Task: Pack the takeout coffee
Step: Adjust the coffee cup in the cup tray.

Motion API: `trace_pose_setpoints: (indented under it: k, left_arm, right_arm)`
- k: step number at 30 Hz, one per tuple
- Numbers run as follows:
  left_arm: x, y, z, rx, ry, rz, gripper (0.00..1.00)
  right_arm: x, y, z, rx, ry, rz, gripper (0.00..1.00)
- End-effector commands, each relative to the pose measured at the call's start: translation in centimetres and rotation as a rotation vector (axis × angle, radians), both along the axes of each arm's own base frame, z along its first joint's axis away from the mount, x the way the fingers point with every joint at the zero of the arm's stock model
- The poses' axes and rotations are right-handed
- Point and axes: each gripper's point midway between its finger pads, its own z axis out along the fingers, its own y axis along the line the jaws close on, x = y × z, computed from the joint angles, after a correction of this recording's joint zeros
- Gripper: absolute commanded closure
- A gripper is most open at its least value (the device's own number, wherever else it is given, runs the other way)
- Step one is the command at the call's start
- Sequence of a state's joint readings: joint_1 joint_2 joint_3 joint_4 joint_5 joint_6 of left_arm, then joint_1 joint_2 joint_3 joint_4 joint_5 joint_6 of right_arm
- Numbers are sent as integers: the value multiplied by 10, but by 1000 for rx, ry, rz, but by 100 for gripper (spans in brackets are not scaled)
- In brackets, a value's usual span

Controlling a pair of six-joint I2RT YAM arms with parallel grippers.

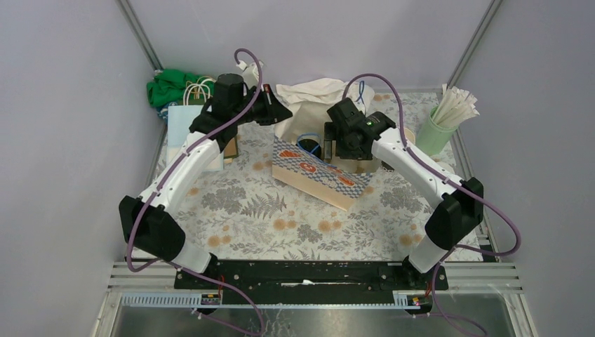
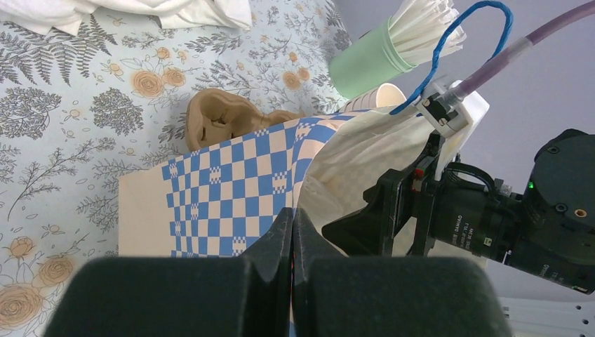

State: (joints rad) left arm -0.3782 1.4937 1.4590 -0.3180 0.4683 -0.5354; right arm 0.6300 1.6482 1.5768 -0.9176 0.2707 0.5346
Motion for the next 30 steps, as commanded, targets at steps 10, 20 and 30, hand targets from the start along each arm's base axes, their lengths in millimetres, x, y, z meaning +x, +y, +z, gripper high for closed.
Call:
trace_pose_setpoints:
  k: [10, 20, 30]
  left_arm:
    - [22, -7, 17, -22, -111, -47, 100]
    - [48, -12, 7, -6, -84, -85, 100]
    - [36, -23, 16, -45, -124, -197, 100]
  right_arm:
    - [-7, 27, 16, -57, -118, 250, 17]
    - [-59, 53, 19, -39, -98, 560, 29]
    - [-67, 58, 15, -53, -81, 645, 31]
